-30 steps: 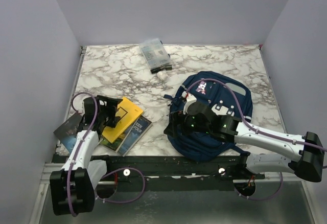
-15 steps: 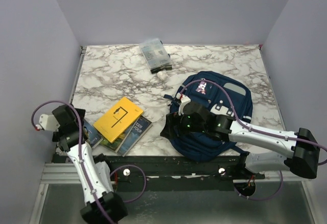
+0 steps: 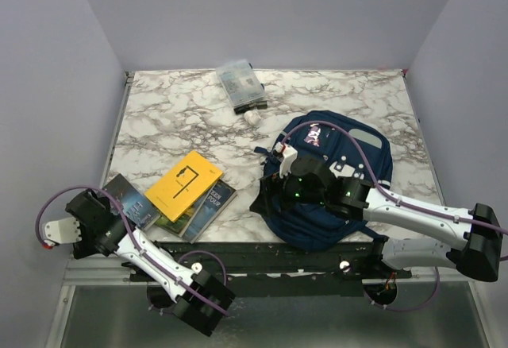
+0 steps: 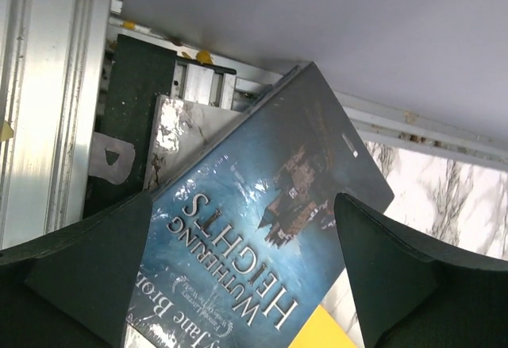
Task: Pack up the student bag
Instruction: Move the book to the center of the board.
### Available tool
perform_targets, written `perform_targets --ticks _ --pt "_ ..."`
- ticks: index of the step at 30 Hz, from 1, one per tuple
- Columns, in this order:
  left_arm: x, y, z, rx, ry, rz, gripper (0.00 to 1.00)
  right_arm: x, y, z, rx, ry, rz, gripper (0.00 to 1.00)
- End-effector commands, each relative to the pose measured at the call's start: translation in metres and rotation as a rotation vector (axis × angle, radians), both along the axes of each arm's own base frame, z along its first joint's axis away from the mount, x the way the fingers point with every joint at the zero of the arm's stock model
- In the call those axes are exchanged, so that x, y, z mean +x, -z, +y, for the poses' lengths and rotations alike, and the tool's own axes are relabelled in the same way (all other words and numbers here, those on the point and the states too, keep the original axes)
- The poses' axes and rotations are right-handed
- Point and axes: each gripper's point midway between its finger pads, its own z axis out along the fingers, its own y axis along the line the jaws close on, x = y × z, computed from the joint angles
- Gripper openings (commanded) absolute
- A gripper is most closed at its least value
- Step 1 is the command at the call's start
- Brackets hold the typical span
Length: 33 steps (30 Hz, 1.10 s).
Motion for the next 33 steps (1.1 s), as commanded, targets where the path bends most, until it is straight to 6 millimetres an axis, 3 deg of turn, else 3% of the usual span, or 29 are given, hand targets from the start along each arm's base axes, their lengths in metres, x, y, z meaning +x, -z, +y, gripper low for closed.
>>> perform_targets --ticks 1,5,10,13,16,27,33 --pt "-0.004 0.011 0.008 -0.012 -0.112 -0.096 0.98 -0.003 -0.019 -0.002 0.011 -0.05 -0.043 0.88" --pt "0.002 0.039 0.002 -0.084 -0.133 -0.176 0.98 0.0 -0.022 -0.008 -0.013 -0.049 -0.075 0.89" --pt "0.018 0.047 -0.001 -0.098 -0.085 -0.254 0.98 0.001 -0.028 -0.014 -0.012 -0.04 -0.105 0.91" --pt "0.042 0.042 -0.011 -0.111 0.047 -0.338 0.87 0.003 -0.028 -0.016 -0.005 -0.03 -0.114 0.92" --pt "0.051 0.046 -0.023 -0.149 0.094 -0.341 0.79 0.003 -0.026 -0.013 -0.003 -0.032 -0.111 0.92" --pt "0.101 0.069 -0.094 -0.395 0.37 -0.164 0.78 0.01 -0.017 0.015 0.0 -0.053 -0.065 0.92" --pt "0.12 0.077 -0.143 -0.512 0.516 -0.101 0.81 0.021 -0.017 0.037 0.026 -0.049 -0.066 0.92"
